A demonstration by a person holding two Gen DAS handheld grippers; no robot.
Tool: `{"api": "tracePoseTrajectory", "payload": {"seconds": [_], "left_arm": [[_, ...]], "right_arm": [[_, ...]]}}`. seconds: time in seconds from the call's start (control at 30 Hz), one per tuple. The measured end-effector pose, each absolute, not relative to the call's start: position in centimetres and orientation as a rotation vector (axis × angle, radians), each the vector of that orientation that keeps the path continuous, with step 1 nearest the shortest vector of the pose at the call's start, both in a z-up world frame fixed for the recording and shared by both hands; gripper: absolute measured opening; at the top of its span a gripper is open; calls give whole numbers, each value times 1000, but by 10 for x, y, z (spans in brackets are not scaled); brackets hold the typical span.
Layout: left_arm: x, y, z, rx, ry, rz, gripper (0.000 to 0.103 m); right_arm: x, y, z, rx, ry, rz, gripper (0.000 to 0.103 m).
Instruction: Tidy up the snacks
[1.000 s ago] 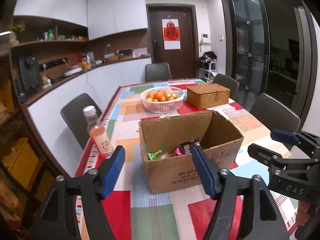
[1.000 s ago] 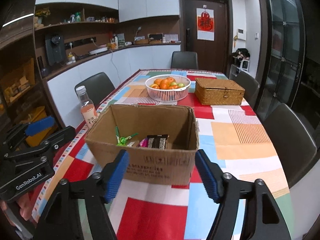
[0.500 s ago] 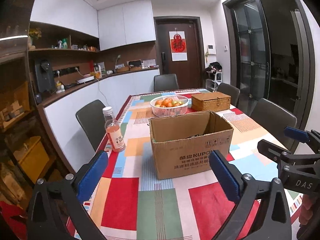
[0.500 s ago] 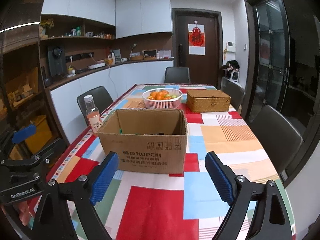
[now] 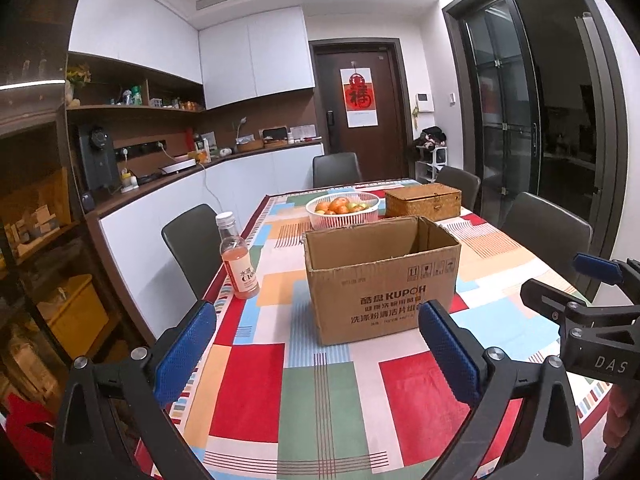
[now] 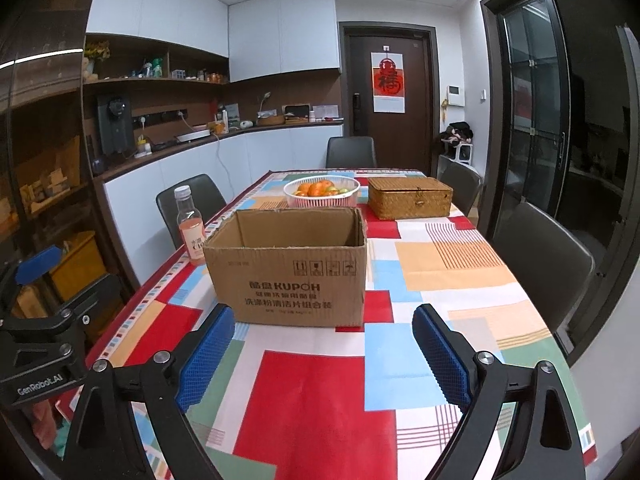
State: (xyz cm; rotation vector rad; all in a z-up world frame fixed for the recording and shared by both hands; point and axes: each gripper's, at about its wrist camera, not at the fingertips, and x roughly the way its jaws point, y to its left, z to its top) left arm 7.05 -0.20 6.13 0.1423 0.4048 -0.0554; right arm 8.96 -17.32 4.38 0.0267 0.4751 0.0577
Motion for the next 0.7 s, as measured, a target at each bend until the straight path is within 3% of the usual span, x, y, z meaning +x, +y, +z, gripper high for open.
{"api": "tracePoseTrajectory", "payload": {"seconds": [0.7], "left_arm": [[58, 0, 61, 137, 380, -17, 103]], "right_arm": [[79, -173, 42, 17, 459, 57, 91]]}}
